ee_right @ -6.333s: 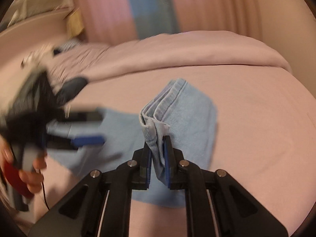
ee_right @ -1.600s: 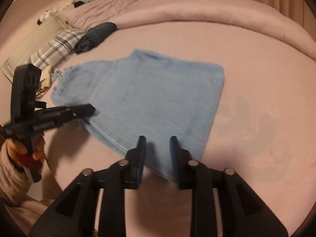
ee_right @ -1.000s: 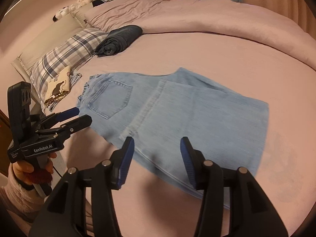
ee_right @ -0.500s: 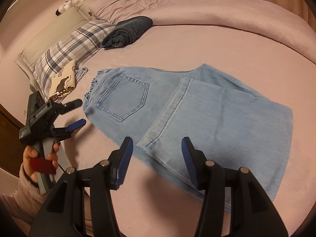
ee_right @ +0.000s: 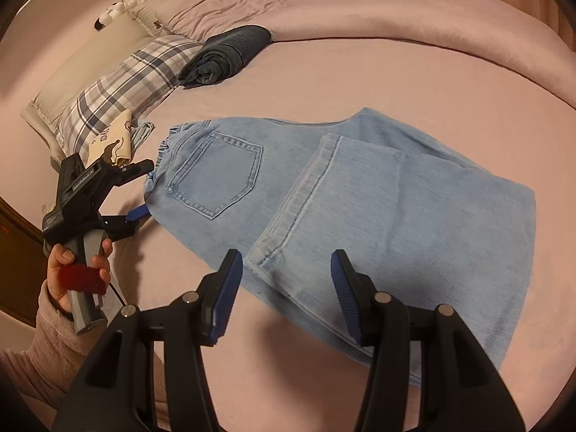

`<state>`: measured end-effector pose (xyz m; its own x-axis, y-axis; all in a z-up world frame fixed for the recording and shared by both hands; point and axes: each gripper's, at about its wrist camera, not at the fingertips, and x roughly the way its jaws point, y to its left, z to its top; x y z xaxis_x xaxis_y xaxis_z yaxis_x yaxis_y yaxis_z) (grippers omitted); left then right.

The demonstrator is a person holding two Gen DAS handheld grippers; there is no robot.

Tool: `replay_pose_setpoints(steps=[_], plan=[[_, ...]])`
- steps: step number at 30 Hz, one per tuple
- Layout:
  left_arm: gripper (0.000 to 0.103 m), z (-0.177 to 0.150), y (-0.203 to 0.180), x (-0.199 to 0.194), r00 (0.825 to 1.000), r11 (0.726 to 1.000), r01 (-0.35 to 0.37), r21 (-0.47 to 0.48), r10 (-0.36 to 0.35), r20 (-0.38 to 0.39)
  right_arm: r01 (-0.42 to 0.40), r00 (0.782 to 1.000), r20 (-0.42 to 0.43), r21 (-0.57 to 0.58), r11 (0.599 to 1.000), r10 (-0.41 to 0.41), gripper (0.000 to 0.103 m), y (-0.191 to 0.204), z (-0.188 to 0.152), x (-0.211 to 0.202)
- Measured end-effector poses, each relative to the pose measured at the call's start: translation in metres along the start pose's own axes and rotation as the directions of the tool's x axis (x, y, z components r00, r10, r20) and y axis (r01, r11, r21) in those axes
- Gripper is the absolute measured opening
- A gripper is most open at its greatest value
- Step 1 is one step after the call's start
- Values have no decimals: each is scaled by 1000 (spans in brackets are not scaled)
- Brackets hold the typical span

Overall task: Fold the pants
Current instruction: 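Grasp the elastic waistband with the left gripper and lift it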

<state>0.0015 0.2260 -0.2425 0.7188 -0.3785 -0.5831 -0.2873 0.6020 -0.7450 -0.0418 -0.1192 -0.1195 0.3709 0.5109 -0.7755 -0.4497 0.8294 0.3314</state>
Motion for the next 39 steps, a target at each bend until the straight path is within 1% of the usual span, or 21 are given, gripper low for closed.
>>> replay_pose_setpoints(steps=[7,13,14,16,21,23,24,26,32,36,39], plan=[[85,4,-7,11,1000,997,-23,70,23,-3,-8,1000,1,12,1000,8,51,-3,-1,2],[85,2,-17,17,998,988,-65,142,66,-1,-11,1000,-2,21,1000,11,51,-4,-3,4],[81,1,-18,17,998,987,-69,148,70,-2,-12,1000,-3,22,1000,12,51,-4,-3,5],[76,1,-19,17,996,985,-86,152,88,-4,-12,1000,-5,22,1000,12,51,-4,-4,6],[65,-2,-20,14,995,981,-102,164,103,-2,-11,1000,-3,16,1000,11,51,-7,-5,5],[58,-3,-21,13,994,980,-105,166,106,3,-11,1000,-1,17,1000,11,51,-8,-5,6],[56,-4,-22,12,995,980,-104,169,105,4,-10,1000,-1,20,1000,10,51,-9,-4,7],[43,-5,-23,11,994,978,-110,175,111,7,-11,1000,-3,29,1000,11,51,-11,-5,10],[36,-8,-35,3,993,968,-118,221,114,29,-10,1000,-15,16,1000,11,51,-9,-7,17],[32,-10,-48,-5,994,959,-105,262,94,54,-8,1000,1,-8,1000,8,50,-4,-4,19],[31,-13,-59,-11,994,950,-100,297,83,70,-1,1000,11,-27,1000,1,48,-1,0,21]])
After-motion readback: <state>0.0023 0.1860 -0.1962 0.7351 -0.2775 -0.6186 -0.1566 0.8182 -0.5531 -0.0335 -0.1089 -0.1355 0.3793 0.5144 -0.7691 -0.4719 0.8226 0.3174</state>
